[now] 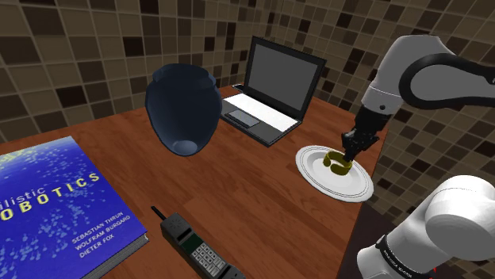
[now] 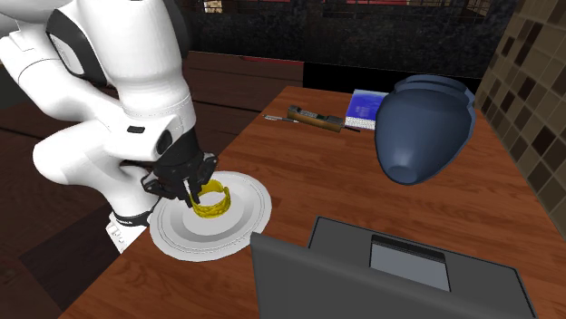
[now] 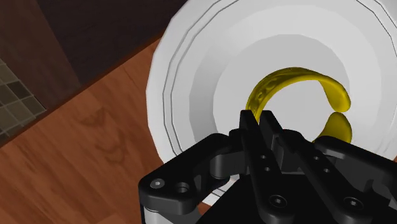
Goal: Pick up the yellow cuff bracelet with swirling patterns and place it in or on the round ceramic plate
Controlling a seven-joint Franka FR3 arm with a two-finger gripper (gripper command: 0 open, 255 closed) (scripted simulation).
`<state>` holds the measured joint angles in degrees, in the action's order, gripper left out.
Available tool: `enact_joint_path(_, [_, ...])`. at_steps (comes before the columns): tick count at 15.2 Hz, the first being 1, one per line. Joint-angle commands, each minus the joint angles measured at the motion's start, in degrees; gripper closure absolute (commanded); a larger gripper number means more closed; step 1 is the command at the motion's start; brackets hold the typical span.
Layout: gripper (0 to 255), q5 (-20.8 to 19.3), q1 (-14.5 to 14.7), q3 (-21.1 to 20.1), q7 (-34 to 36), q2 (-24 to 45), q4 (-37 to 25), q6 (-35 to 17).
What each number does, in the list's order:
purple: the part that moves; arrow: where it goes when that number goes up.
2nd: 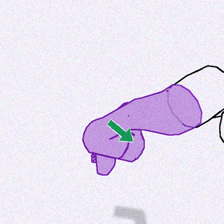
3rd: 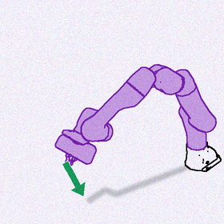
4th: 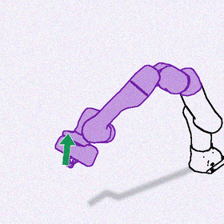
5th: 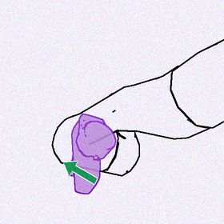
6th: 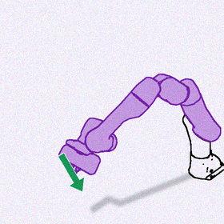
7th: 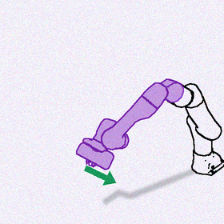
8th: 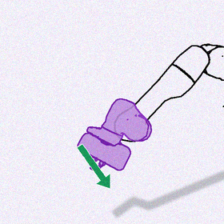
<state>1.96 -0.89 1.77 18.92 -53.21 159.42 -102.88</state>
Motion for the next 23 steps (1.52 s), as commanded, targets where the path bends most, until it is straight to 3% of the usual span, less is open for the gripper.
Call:
enact_joint_path(1, [255,0.06,0.03,-0.03,-0.05,0.35,2.0,-2.38])
enact_joint_path(9, [255,0.05,0.03,-0.03,-0.05,0.35,2.0,-2.38])
enact_joint_path(10, [0,0.05,0.03,-0.03,-0.05,0.35,2.0,-2.38])
enact_joint_path(15, [0,0.05,0.03,-0.03,-0.05,0.35,2.0,-2.38])
enact_joint_path(19, [0,-0.19,-0.11,0.19,-0.03,0.45,-5.34,4.86])
enact_joint_path(23, [0,-0.19,-0.11,0.2,-0.03,0.45,-5.34,4.86])
